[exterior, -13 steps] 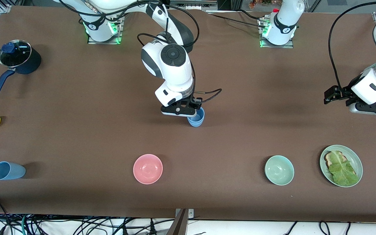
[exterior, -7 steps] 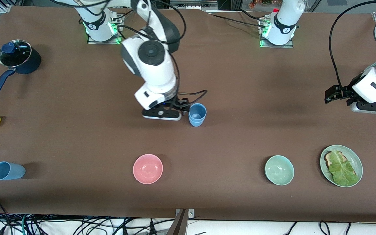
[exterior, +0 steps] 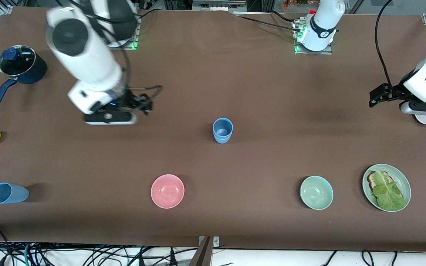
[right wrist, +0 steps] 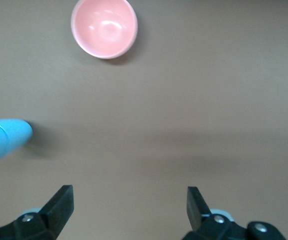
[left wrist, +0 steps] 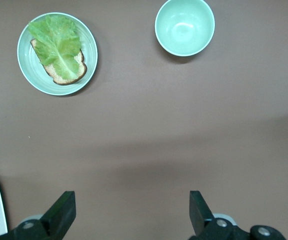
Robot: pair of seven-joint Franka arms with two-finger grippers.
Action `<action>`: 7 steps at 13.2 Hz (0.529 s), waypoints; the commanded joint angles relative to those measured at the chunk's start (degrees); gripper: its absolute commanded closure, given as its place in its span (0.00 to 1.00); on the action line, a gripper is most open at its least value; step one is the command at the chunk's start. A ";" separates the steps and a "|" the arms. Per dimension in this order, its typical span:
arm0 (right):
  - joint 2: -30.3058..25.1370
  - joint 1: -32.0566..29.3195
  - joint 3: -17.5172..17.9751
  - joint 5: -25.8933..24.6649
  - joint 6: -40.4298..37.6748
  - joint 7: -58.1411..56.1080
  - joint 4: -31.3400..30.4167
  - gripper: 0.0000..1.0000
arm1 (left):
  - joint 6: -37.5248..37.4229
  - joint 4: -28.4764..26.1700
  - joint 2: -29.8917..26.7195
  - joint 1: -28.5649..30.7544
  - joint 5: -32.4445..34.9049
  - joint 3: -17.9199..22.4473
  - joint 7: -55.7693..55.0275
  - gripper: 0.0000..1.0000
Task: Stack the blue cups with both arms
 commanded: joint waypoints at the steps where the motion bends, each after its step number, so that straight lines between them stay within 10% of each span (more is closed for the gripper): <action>1: -9.10 -5.31 0.85 1.80 -3.99 -6.43 -6.02 0.00 | 1.20 -1.97 -3.15 0.14 -1.42 0.15 1.08 0.00; 7: -14.56 -11.83 -0.46 1.98 -12.35 -15.67 -5.67 0.00 | 1.03 0.13 -4.30 0.32 -1.42 0.06 1.25 0.00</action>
